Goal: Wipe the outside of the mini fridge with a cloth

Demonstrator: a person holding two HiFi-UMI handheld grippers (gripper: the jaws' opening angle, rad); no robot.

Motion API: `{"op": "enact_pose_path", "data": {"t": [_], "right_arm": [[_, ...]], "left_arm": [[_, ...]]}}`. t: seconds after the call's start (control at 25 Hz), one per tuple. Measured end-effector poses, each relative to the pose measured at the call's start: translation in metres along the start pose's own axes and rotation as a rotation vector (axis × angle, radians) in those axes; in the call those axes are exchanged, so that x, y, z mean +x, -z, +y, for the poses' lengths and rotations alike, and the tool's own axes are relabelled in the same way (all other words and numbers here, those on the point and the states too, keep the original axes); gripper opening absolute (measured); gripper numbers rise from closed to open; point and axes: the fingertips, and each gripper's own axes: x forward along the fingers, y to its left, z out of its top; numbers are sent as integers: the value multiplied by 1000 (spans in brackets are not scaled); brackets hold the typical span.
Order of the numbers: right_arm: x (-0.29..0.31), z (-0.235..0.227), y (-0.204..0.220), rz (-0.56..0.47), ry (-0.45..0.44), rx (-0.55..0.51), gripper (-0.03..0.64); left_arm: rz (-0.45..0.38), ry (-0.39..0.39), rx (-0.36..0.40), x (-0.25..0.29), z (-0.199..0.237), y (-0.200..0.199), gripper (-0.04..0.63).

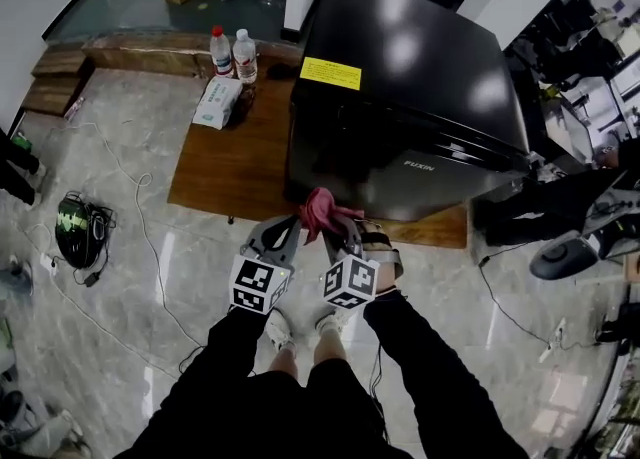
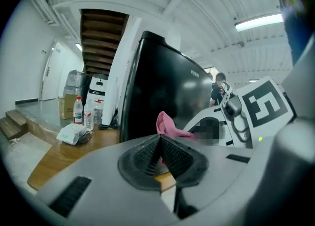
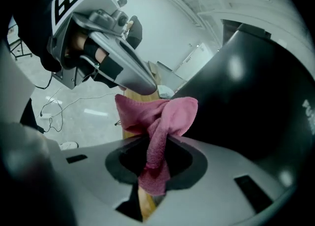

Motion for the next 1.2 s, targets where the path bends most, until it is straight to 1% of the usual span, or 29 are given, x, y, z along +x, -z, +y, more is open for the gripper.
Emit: {"op": "enact_pose_path", "data": {"t": [0.08, 0.2, 0.36, 0.48, 0.6, 0.76, 0.92, 1.08, 1.2], "right_arm": [[-32, -19, 7, 8, 46, 9, 91], [-78, -52, 25, 27, 125, 15, 92], [-133, -93, 54, 78, 216, 3, 95], [-167, -120, 75, 109, 259, 1, 94], [-195, -151, 89, 124, 311, -18, 95], [-227, -187, 93, 120, 383, -74, 94], [-239, -215, 104, 131, 416, -142, 94], [-225, -230, 119, 133, 420, -208, 94], [-220, -232, 125, 100, 425, -226, 94]], "left_arm": [[-7, 23, 12, 1, -23, -13, 6], [-28, 90, 14, 14, -60, -38, 6], [-76, 175, 37, 29, -111, -92, 6], [-121, 239, 60, 39, -151, -132, 6], [-156, 281, 70, 48, -183, -164, 6], [-201, 300, 89, 52, -212, -197, 6], [-224, 292, 131, 60, -233, -216, 6], [-219, 274, 136, 79, -238, -215, 6], [-214, 263, 126, 92, -240, -208, 6]]}}
